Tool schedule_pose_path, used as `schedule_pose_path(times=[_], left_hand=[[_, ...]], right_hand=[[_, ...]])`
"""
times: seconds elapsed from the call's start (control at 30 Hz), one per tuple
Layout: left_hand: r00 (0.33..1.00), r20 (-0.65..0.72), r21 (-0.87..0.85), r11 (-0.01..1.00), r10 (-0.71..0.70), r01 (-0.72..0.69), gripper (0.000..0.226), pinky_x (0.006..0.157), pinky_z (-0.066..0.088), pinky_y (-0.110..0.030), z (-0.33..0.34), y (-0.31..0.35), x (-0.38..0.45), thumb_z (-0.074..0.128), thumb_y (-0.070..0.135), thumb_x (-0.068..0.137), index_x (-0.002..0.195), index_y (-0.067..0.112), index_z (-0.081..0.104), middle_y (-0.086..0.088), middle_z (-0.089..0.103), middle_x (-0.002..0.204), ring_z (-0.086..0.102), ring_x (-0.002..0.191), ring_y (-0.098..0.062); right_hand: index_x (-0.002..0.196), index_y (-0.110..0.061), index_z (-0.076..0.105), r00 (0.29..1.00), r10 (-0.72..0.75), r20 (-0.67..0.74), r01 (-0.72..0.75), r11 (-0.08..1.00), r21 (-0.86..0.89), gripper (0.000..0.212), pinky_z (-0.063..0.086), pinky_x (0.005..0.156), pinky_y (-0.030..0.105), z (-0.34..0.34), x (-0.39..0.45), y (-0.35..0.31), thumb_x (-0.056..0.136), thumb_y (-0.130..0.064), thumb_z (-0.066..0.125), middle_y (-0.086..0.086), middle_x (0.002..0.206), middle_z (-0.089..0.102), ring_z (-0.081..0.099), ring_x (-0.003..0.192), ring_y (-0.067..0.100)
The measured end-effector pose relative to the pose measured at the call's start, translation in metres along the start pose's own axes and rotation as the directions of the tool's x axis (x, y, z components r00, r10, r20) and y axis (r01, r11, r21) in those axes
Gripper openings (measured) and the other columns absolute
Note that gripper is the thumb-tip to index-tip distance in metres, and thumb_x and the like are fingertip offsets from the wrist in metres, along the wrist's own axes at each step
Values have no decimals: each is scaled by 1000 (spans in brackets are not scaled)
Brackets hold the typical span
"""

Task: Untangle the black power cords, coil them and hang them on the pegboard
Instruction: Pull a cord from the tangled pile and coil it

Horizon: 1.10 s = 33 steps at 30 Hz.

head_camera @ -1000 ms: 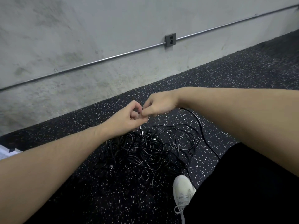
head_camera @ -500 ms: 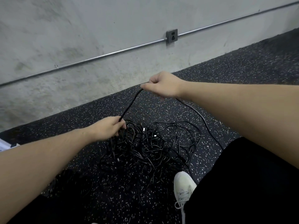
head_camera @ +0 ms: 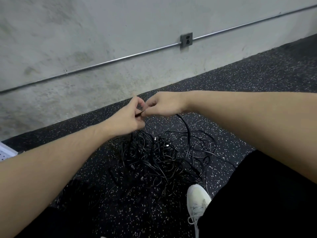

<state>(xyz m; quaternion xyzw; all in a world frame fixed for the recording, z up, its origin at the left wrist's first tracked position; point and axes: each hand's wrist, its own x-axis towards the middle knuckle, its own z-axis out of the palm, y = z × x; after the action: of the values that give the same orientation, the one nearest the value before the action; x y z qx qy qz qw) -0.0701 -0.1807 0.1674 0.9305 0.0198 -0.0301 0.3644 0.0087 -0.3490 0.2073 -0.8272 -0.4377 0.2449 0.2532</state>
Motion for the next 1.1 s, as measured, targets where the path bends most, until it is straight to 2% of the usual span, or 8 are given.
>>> schedule_pose_path(times=[0.13,0.27,0.4,0.6,0.7,0.77,0.9,1.1], left_hand=[[991,134,72,997,-18,8,5,63,44,-31,5,-9,-5,63,21,100,105,22,63,1,72,75,58,63,-13],[925,325,173,974,-198,148,16,61,40,-27,5,-30,-15,56,39,105,108,28,67,8,79,92,51,61,-10],[945,216,203,958,-244,201,32,80,49,-37,0,-46,-22,34,37,111,105,25,63,6,77,84,63,73,-14],[981,-17,185,964,-193,193,20,55,41,-30,-1,-30,-20,34,37,111,97,27,45,1,49,71,49,58,-15],[986,-71,130,979,-152,160,11,52,37,-27,-4,-13,-17,51,31,107,108,25,42,0,55,79,44,59,-13],[993,-77,128,986,-93,103,23,48,36,-24,-4,-4,-14,59,21,102,115,23,40,2,55,77,45,54,-9],[995,-100,98,994,-29,38,35,53,39,-33,-8,4,-14,59,4,93,112,23,37,0,61,77,49,59,-15],[982,-188,-32,999,-3,-3,20,57,40,-29,-10,-5,-17,64,15,98,106,27,50,4,63,70,51,59,-10]], right_hand=[[84,-18,74,994,-60,-87,70,990,125,26,25,45,21,-10,-6,-9,98,-37,64,-8,51,41,30,42,6],[86,-19,73,966,-74,-247,181,876,446,21,16,49,28,-25,-10,-6,99,-32,62,-10,52,38,26,48,10],[91,-17,72,954,18,-298,148,837,526,22,13,55,34,-25,-7,10,100,-33,61,-10,53,37,25,50,11],[136,-22,52,917,153,-369,-100,982,158,35,44,53,27,-18,2,29,101,-20,54,11,112,67,51,60,12],[151,-31,37,965,93,-244,-164,943,-289,58,56,87,38,-13,4,22,97,-24,58,8,149,47,63,105,21],[143,-30,50,990,55,-131,-99,929,-356,47,50,99,32,-8,7,11,97,-26,57,2,140,58,60,115,19],[109,-15,63,997,-16,73,26,990,-139,14,48,64,19,8,9,-7,100,-17,54,-2,80,65,58,65,7],[98,-13,73,962,-72,-263,92,994,66,25,28,41,12,-5,12,-20,100,-36,62,-11,57,49,39,38,-4]])
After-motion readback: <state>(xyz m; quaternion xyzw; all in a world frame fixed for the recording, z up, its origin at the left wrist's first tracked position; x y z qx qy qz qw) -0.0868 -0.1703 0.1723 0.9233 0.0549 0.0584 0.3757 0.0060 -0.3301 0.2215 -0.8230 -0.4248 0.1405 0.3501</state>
